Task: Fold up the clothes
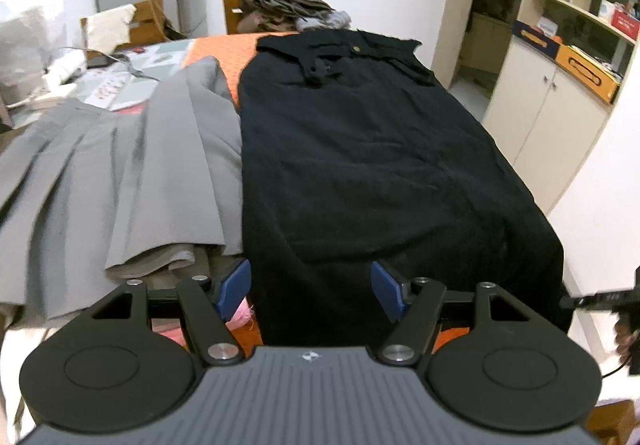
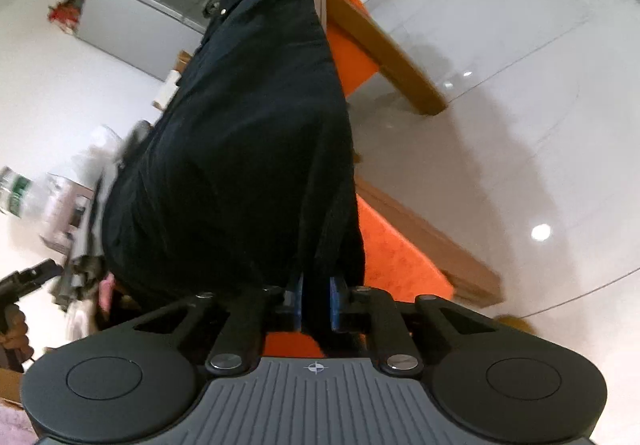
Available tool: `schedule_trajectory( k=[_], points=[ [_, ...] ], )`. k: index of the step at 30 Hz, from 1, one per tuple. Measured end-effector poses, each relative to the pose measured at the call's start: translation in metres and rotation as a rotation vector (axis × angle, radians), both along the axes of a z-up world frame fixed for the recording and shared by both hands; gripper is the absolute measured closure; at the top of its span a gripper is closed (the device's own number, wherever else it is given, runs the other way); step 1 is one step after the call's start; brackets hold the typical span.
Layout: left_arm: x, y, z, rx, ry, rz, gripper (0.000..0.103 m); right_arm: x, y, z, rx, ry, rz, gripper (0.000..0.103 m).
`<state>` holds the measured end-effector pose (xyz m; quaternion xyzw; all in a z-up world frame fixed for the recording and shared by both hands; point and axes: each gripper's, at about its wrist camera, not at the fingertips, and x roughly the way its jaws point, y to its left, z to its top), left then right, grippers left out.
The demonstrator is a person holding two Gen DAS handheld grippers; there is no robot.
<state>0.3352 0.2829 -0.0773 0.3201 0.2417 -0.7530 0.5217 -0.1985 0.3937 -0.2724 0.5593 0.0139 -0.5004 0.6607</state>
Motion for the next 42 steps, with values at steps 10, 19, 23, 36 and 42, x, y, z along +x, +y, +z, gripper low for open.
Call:
schedule_trajectory(
  k=[10, 19, 23, 36, 42],
  points=[
    [0.011, -0.028, -0.069, 0.191, -0.022, -0.112, 0.029, 0.019, -0.016, 0.132, -0.104, 0.040, 0.000, 0.096],
    [0.014, -0.034, -0.067, 0.210, 0.067, -0.128, 0.029, 0.018, -0.054, 0.221, -0.320, -0.061, -0.051, 0.096],
    [-0.009, -0.020, -0.029, 0.071, 0.079, -0.201, 0.023, 0.016, -0.075, 0.257, -0.382, -0.086, -0.057, 0.096],
    [-0.136, 0.039, 0.010, -0.102, 0.222, -0.264, 0.013, 0.018, -0.162, 0.313, -0.327, -0.122, -0.015, 0.096],
    [-0.190, 0.061, 0.002, -0.109, 0.141, -0.053, 0.013, 0.017, -0.186, 0.319, -0.300, -0.149, 0.097, 0.096]
  ],
)
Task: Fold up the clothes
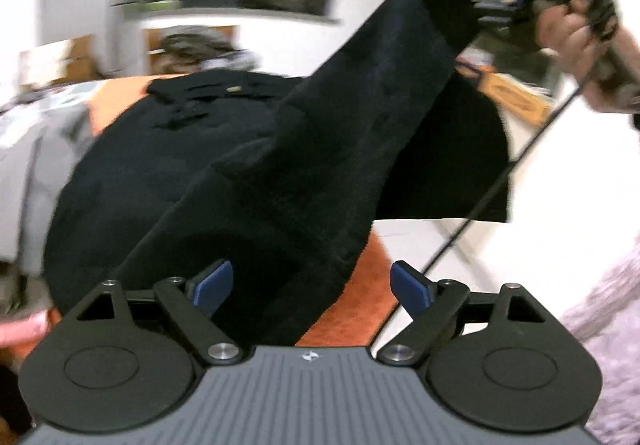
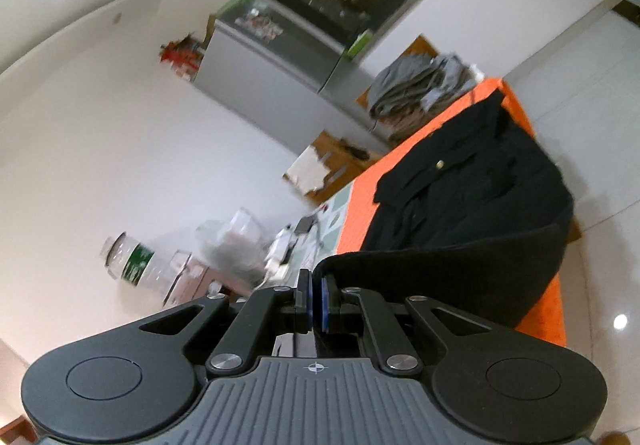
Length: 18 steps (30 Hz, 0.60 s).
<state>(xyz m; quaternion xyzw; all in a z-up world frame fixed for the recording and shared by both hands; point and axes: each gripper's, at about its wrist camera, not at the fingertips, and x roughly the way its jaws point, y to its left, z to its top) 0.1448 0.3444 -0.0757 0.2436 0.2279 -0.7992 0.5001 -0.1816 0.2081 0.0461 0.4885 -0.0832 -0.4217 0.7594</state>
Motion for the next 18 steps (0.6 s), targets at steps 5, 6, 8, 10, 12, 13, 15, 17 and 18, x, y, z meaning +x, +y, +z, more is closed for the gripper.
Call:
schedule_trajectory(
  k=[5, 6, 8, 10, 12, 13, 15, 17, 18],
  points=[
    [-0.050, 0.000, 0.003, -0.059, -0.140, 0.156, 0.013, -0.006, -0.018, 0.002, 0.011, -0.029, 0.124, 0.096],
    [-0.060, -0.001, 0.005, -0.075, -0.173, 0.179, 0.013, -0.006, -0.021, 0.002, 0.010, -0.027, 0.149, 0.096],
    [-0.075, -0.005, 0.003, -0.088, -0.221, 0.237, 0.016, -0.009, -0.027, 0.004, 0.003, -0.016, 0.195, 0.096],
    [-0.083, -0.010, -0.005, -0.069, -0.260, 0.317, 0.033, -0.013, -0.030, 0.005, 0.004, -0.016, 0.230, 0.096],
    [-0.083, -0.011, -0.013, -0.029, -0.275, 0.399, 0.062, -0.020, -0.030, 0.004, 0.023, -0.022, 0.257, 0.096],
    [-0.082, -0.012, -0.015, -0.012, -0.261, 0.438, 0.080, -0.024, -0.030, 0.003, 0.036, -0.025, 0.269, 0.096],
    [-0.077, -0.003, -0.009, -0.022, -0.257, 0.526, 0.092, -0.031, -0.026, -0.001, 0.067, -0.032, 0.284, 0.096],
    [-0.074, 0.004, 0.002, -0.054, -0.269, 0.600, 0.094, -0.039, -0.021, -0.008, 0.113, -0.045, 0.264, 0.096],
    [-0.074, 0.007, 0.009, -0.080, -0.284, 0.629, 0.094, -0.044, -0.019, -0.011, 0.136, -0.052, 0.254, 0.096]
  ],
)
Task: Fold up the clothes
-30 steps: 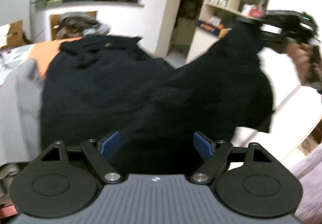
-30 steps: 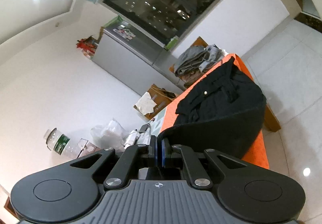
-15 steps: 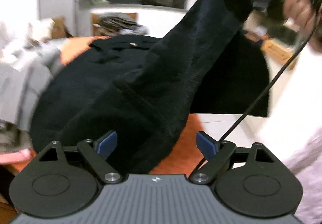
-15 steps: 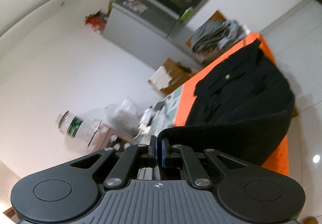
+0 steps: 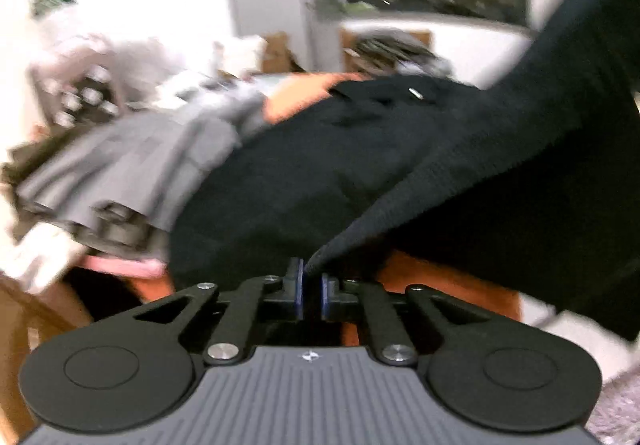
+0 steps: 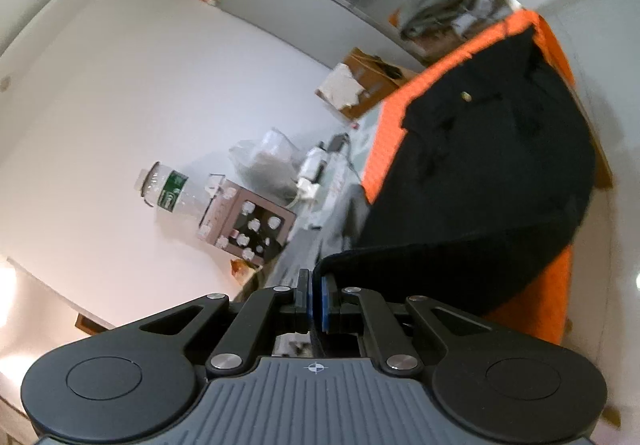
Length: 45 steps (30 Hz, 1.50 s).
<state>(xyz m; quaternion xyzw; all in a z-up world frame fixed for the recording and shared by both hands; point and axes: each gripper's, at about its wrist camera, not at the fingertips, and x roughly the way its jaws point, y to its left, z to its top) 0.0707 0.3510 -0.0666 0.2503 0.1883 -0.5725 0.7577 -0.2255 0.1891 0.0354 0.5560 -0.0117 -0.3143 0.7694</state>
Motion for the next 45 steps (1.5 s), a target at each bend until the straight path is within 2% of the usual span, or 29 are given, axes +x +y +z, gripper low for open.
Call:
schedule_trajectory(
  k=[2, 4, 8, 12, 17, 20, 22, 24, 26, 28, 33, 39, 45],
  points=[
    [0.001, 0.003, 0.016, -0.048, -0.050, 0.035, 0.094, -0.009, 0.004, -0.006, 0.047, -0.006, -0.020, 0.097],
    [0.001, -0.008, 0.032, -0.084, -0.130, 0.010, 0.094, -0.020, 0.006, -0.014, 0.122, -0.025, -0.065, 0.097],
    [-0.003, -0.048, 0.054, -0.126, -0.245, -0.113, 0.094, -0.045, 0.002, -0.038, 0.284, -0.083, -0.207, 0.097],
    [-0.010, -0.104, 0.060, -0.126, -0.301, -0.278, 0.093, -0.066, -0.009, -0.063, 0.418, -0.132, -0.365, 0.097],
    [-0.009, -0.188, 0.041, -0.062, -0.245, -0.402, 0.088, -0.077, -0.031, -0.105, 0.546, -0.186, -0.528, 0.096],
    [-0.001, -0.227, 0.017, -0.022, -0.206, -0.446, 0.079, -0.074, -0.046, -0.128, 0.595, -0.176, -0.598, 0.096],
    [0.006, -0.244, 0.003, 0.009, -0.185, -0.470, 0.076, -0.071, -0.053, -0.137, 0.615, -0.164, -0.628, 0.096],
    [0.016, -0.246, -0.001, 0.014, -0.165, -0.477, 0.063, -0.069, -0.061, -0.144, 0.631, -0.149, -0.651, 0.096],
    [0.026, -0.235, -0.001, 0.008, -0.129, -0.475, 0.038, -0.068, -0.065, -0.148, 0.640, -0.137, -0.667, 0.096],
    [0.034, -0.216, -0.001, 0.015, -0.096, -0.456, 0.032, -0.066, -0.069, -0.150, 0.650, -0.134, -0.672, 0.096],
    [0.049, -0.159, -0.008, 0.080, -0.026, -0.376, 0.032, -0.064, -0.076, -0.150, 0.664, -0.116, -0.667, 0.096],
    [0.042, -0.123, -0.046, 0.198, 0.005, -0.275, 0.032, -0.064, -0.082, -0.151, 0.672, -0.093, -0.648, 0.096],
    [0.034, -0.125, -0.080, 0.253, 0.007, -0.220, 0.051, -0.065, -0.084, -0.151, 0.669, -0.091, -0.641, 0.096]
  ],
)
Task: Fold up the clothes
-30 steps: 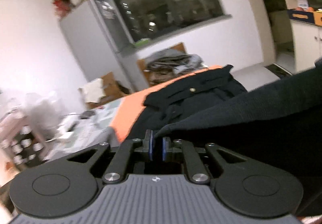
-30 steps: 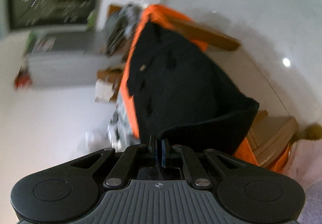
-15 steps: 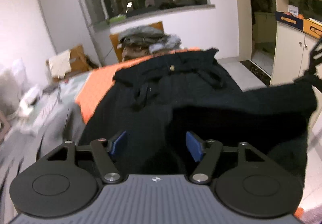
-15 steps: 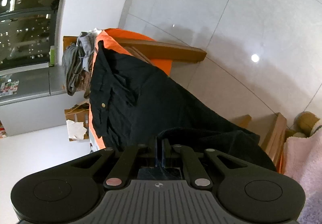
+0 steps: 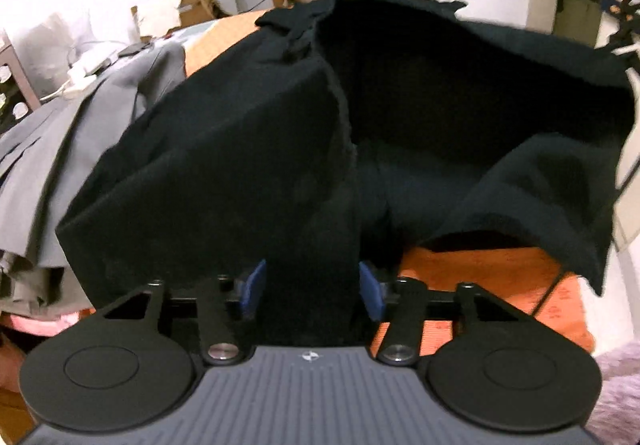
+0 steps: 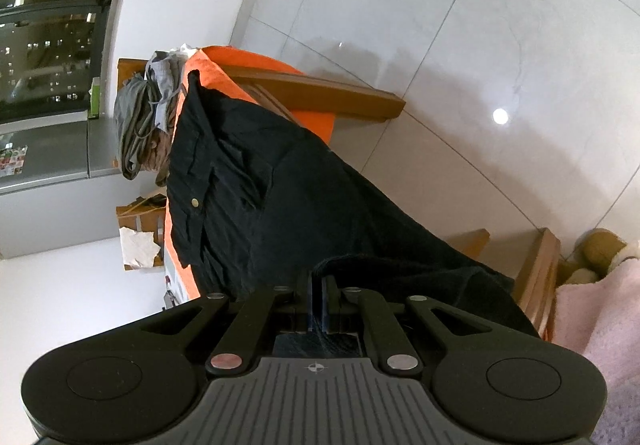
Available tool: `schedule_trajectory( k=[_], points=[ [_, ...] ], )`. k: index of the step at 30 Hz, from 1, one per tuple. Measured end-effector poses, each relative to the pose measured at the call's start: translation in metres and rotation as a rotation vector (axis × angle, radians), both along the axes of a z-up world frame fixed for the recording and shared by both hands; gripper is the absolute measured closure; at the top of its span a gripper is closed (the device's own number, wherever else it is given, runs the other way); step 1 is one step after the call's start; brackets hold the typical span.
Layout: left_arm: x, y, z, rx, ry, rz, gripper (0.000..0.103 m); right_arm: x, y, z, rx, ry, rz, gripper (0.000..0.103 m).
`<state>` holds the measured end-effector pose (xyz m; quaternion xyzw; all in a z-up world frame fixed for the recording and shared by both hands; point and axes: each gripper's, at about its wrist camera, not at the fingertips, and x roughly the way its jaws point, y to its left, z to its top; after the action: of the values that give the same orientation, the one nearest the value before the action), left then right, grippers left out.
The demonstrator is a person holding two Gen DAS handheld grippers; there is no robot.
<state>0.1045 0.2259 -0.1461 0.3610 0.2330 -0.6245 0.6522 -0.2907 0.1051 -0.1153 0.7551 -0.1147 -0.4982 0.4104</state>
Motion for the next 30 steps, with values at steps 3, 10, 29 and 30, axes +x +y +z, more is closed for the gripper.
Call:
schedule_trajectory(
  k=[3, 10, 29, 30],
  points=[
    [-0.002, -0.004, -0.005, 0.013, 0.027, -0.023, 0.086, -0.001, 0.002, 0.000, -0.003, -0.003, -0.003, 0.096],
    [0.028, 0.007, 0.058, -0.151, 0.043, 0.061, 0.095, -0.011, 0.011, -0.004, 0.014, -0.047, -0.064, 0.096],
    [0.126, -0.222, 0.129, -0.172, 0.088, 0.029, 0.102, -0.003, -0.023, -0.040, 0.159, -0.085, -0.221, 0.096],
    [0.125, -0.221, 0.127, -0.168, 0.097, 0.017, 0.102, -0.002, -0.025, -0.042, 0.170, -0.081, -0.233, 0.096]
  ],
)
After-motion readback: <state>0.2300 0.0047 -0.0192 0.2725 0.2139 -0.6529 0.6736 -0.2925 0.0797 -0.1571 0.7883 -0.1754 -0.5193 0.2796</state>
